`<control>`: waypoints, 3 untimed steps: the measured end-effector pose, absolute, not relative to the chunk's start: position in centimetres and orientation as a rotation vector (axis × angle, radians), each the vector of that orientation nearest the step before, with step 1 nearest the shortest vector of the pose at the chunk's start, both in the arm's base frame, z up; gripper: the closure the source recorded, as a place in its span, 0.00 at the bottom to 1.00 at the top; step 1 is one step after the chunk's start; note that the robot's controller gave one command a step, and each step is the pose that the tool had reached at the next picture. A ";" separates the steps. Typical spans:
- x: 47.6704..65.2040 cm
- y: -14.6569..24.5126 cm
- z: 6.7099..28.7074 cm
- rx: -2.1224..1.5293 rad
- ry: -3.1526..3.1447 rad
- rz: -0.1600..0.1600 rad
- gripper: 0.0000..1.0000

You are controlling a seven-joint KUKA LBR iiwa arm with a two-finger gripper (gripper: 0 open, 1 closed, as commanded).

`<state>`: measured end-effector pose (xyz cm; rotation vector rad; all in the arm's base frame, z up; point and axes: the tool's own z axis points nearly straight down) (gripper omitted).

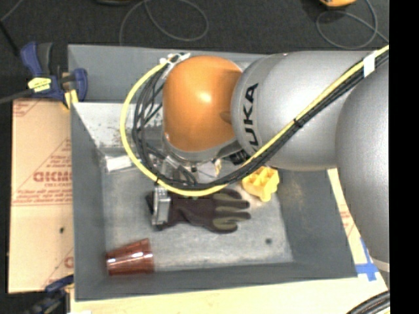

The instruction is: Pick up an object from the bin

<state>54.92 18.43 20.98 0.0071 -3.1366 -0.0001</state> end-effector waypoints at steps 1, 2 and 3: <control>55.1 18.3 21.5 0.000 -3.144 -0.002 0.00; 55.3 14.4 14.7 0.012 -3.146 -0.004 0.00; 54.4 11.5 7.6 -0.228 -3.140 -0.005 0.00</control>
Offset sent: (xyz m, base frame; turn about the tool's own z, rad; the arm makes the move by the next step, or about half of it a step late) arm 0.0046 -0.0842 -0.1398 -0.0064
